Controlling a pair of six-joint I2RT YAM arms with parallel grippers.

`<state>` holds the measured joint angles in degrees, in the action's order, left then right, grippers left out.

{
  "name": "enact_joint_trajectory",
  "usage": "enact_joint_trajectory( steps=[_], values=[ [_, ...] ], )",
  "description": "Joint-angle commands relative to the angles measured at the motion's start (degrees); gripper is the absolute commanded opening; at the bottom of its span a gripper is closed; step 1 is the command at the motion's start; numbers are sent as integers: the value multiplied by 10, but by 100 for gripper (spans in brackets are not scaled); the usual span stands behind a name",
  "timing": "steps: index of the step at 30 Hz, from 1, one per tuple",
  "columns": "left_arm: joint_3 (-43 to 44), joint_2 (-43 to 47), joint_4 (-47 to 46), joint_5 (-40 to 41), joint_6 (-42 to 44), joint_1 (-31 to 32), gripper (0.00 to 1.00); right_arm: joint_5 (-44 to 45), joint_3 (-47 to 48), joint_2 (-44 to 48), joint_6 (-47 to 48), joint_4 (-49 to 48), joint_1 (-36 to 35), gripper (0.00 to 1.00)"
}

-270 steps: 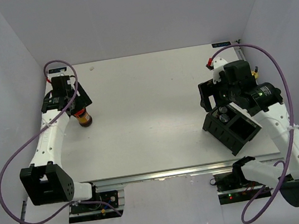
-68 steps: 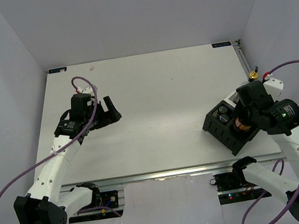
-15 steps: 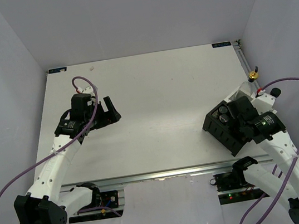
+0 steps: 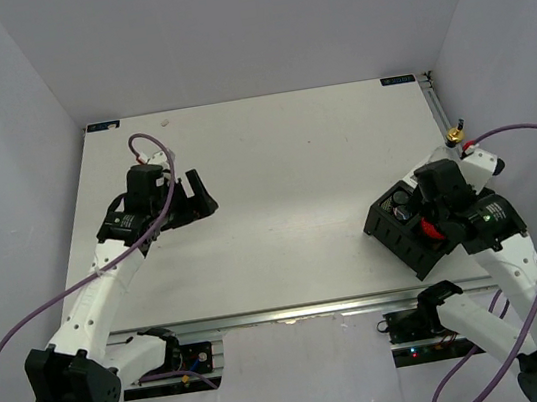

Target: Organize the condiment bottles

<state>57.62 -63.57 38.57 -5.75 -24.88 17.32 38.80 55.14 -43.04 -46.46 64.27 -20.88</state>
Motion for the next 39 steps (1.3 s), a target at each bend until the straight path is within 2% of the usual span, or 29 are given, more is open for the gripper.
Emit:
enact_joint_trajectory(
  steps=[1,4,6,9,16,20,26,31,39],
  values=[
    [51,9,-15,-27,11,-4,98,-16,103,-20,65,-39,0,87],
    [67,18,-26,-53,17,-4,98,-65,140,-49,118,-64,1,93],
    [73,28,-41,-77,17,-4,98,-141,152,-79,186,-113,0,97],
    [78,43,-63,-114,8,-4,98,-228,221,-154,223,-111,-13,91],
    [107,63,-78,-194,13,-4,98,-246,246,-170,231,-235,-116,90],
    [71,111,-129,-259,14,-4,98,-308,244,-181,258,-291,-142,90],
    [78,133,-98,-223,21,-4,98,-389,172,-156,278,-401,-167,90],
    [61,137,-120,-224,4,-4,98,-414,154,-157,288,-411,-176,90],
    [50,124,-156,-231,-11,-4,98,-406,133,-156,289,-422,-179,90]
  ],
)
